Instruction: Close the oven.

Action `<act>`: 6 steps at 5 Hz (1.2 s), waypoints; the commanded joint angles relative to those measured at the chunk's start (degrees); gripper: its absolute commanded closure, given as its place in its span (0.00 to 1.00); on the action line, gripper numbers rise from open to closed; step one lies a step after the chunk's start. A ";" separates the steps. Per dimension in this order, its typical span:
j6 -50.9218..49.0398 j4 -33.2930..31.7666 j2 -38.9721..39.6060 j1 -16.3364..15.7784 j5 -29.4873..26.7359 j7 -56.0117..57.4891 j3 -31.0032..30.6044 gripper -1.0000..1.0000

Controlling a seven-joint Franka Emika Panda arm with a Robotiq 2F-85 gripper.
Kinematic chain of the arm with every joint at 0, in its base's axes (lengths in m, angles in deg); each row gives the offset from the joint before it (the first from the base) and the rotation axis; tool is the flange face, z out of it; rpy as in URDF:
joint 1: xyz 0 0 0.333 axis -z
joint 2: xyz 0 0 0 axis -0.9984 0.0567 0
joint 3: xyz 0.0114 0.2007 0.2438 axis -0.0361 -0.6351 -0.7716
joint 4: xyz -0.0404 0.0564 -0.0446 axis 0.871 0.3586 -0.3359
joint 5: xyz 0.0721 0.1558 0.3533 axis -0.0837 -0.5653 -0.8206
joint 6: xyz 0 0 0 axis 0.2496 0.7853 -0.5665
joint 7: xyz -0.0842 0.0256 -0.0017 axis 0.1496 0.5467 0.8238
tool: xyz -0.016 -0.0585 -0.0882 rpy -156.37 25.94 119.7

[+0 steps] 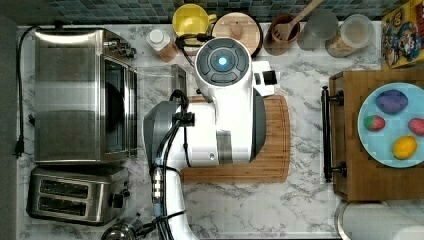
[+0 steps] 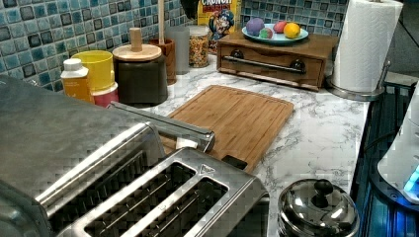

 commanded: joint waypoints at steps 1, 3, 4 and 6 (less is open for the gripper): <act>3.64 -5.29 -1.59 0.81 -3.90 8.03 -0.11 1.00; 7.74 -10.34 1.62 6.27 -18.44 34.00 1.55 1.00; 11.09 -13.38 3.02 6.49 -29.30 48.21 3.64 1.00; 9.92 -14.24 7.48 6.28 -40.34 69.16 1.93 1.00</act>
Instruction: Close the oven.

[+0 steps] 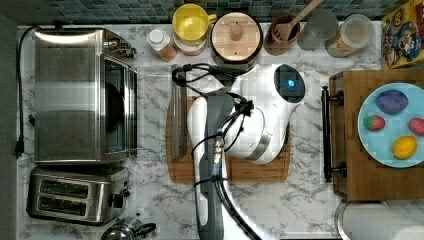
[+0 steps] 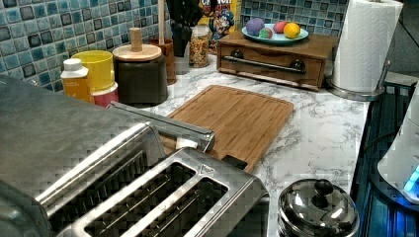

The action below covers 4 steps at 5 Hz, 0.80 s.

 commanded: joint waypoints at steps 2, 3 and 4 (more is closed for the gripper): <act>2.84 -5.13 7.09 2.46 -18.63 25.08 -1.57 1.00; 7.28 -5.77 9.05 2.83 -23.25 28.90 -3.00 1.00; 10.66 -6.99 9.74 2.41 -28.10 32.06 -3.29 1.00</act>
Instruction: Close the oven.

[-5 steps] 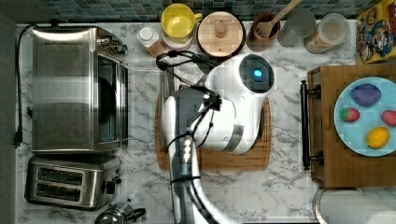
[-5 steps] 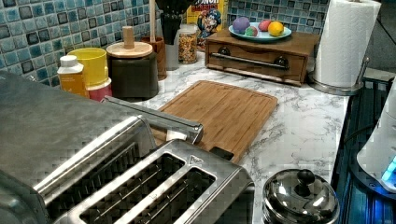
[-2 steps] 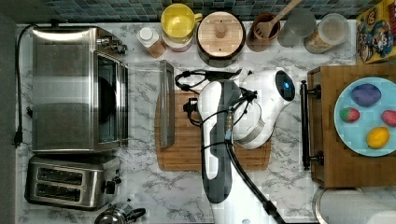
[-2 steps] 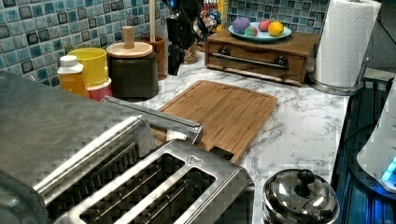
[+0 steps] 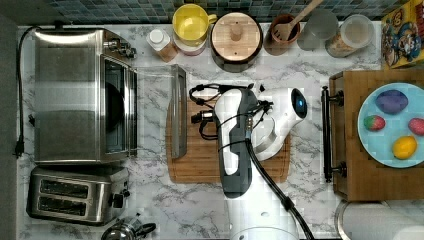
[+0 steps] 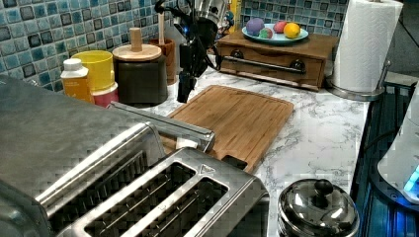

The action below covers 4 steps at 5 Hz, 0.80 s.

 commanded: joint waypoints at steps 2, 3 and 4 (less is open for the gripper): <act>7.67 0.47 2.49 -1.97 -8.78 7.57 -5.26 1.00; 8.20 0.26 2.02 -2.31 -10.55 7.82 -5.75 1.00; 9.22 2.38 4.57 -4.32 -5.32 4.23 -5.91 1.00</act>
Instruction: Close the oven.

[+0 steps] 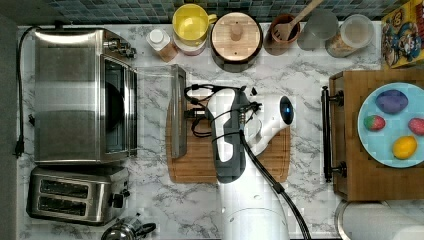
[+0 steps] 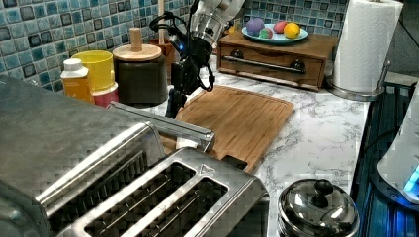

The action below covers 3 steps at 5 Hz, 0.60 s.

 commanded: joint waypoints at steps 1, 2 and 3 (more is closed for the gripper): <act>0.53 5.37 3.68 -4.41 6.45 -4.32 -3.10 1.00; -0.71 5.83 4.14 -4.83 5.75 -6.57 -2.87 1.00; -0.68 6.40 5.54 -4.07 2.47 -9.87 -2.92 1.00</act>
